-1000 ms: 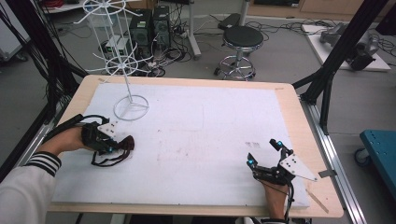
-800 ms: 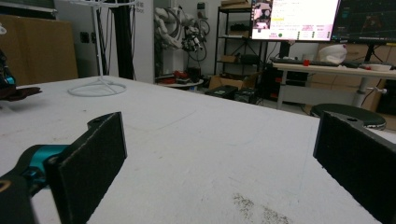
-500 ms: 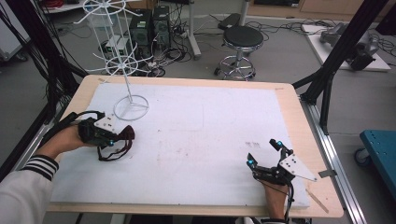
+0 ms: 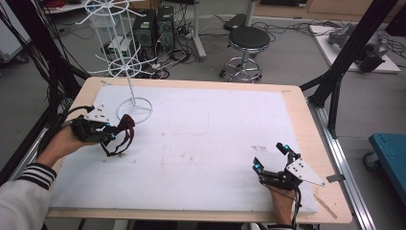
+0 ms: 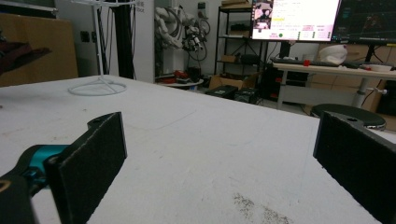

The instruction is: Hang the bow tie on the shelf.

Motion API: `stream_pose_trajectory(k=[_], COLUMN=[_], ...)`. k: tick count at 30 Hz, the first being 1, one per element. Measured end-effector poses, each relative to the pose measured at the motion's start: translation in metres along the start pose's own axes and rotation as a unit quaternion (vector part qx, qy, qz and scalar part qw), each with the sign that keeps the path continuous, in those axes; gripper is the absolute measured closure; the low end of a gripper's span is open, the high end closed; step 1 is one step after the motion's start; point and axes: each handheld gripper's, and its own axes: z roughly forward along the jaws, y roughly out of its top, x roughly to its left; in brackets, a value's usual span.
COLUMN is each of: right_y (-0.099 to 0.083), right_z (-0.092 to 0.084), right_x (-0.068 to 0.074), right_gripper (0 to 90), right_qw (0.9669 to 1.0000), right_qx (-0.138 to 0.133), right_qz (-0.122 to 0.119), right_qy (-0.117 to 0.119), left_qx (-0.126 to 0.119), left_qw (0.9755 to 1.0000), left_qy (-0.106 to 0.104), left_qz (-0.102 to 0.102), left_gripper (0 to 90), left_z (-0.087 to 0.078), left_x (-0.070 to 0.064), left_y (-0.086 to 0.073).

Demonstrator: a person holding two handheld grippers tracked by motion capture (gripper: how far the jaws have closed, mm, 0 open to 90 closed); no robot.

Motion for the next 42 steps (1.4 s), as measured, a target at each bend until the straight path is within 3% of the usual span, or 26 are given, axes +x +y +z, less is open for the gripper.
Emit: stream_pose_trajectory(k=[3, 4, 9, 11, 12, 14, 15, 16, 18, 20, 22, 25, 36, 40, 41, 42], right_y=[0.000, 0.000, 0.000, 0.000, 0.000, 0.000, 0.000, 0.000, 0.000, 0.000, 0.000, 0.000, 0.000, 0.000, 0.000, 0.000], right_z=[0.000, 0.000, 0.000, 0.000, 0.000, 0.000, 0.000, 0.000, 0.000, 0.000, 0.000, 0.000, 0.000, 0.000, 0.000, 0.000], right_x=[0.000, 0.000, 0.000, 0.001, 0.000, 0.000, 0.000, 0.000, 0.000, 0.000, 0.000, 0.000, 0.000, 0.000, 0.000, 0.000], right_gripper=[1.9, 1.9, 1.9, 1.9, 1.9, 1.9, 1.9, 1.9, 1.9, 1.9, 1.9, 1.9, 1.9, 1.9, 1.9, 1.9], right_qw=[1.0000, 1.0000, 1.0000, 1.0000, 1.0000, 1.0000, 1.0000, 1.0000, 1.0000, 1.0000, 1.0000, 1.0000, 1.0000, 1.0000, 1.0000, 1.0000], right_qx=[0.000, 0.000, 0.000, 0.001, 0.001, -0.001, -0.001, -0.001, -0.001, -0.001, -0.001, -0.001, -0.002, -0.001, -0.002, -0.002], right_qz=[0.000, 0.000, -0.003, 0.001, 0.000, -0.001, -0.002, -0.003, -0.003, -0.003, -0.003, -0.003, -0.001, -0.001, -0.002, -0.002], right_qy=[0.001, 0.001, 0.000, 0.000, 0.001, 0.001, 0.001, 0.001, 0.001, 0.001, 0.001, 0.000, 0.001, 0.000, 0.001, 0.001], left_qx=[-0.023, -0.038, -0.061, -0.070, -0.076, -0.098, -0.098, -0.113, -0.118, -0.130, -0.131, -0.141, -0.134, -0.136, -0.140, -0.138], left_qw=[0.9995, 0.9985, 0.9968, 0.9954, 0.9945, 0.9902, 0.9902, 0.9874, 0.9862, 0.9827, 0.9820, 0.9787, 0.9768, 0.9755, 0.9740, 0.9743], left_qy=[0.014, 0.028, 0.031, 0.041, 0.044, 0.067, 0.067, 0.079, 0.082, 0.098, 0.103, 0.113, 0.137, 0.146, 0.150, 0.152], left_qz=[-0.016, -0.028, -0.043, -0.051, -0.057, -0.073, -0.073, -0.079, -0.082, -0.088, -0.088, -0.098, -0.095, -0.092, -0.095, -0.091], left_gripper=[75.7, 75.7, 75.6, 75.6, 75.6, 75.7, 75.6, 75.6, 75.6, 75.6, 75.5, 75.6, 75.6, 75.6, 75.6, 75.6], left_z=[-0.008, -0.013, -0.024, -0.031, -0.033, -0.043, -0.043, -0.049, -0.051, -0.056, -0.057, -0.061, -0.069, -0.073, -0.074, -0.075], left_x=[0.002, 0.003, 0.004, 0.005, 0.006, 0.009, 0.009, 0.010, 0.010, 0.010, 0.011, 0.011, 0.014, 0.015, 0.015, 0.016], left_y=[0.001, 0.001, 0.000, -0.001, -0.001, -0.003, -0.003, -0.004, -0.005, -0.005, -0.005, -0.006, -0.001, 0.004, 0.005, 0.006])
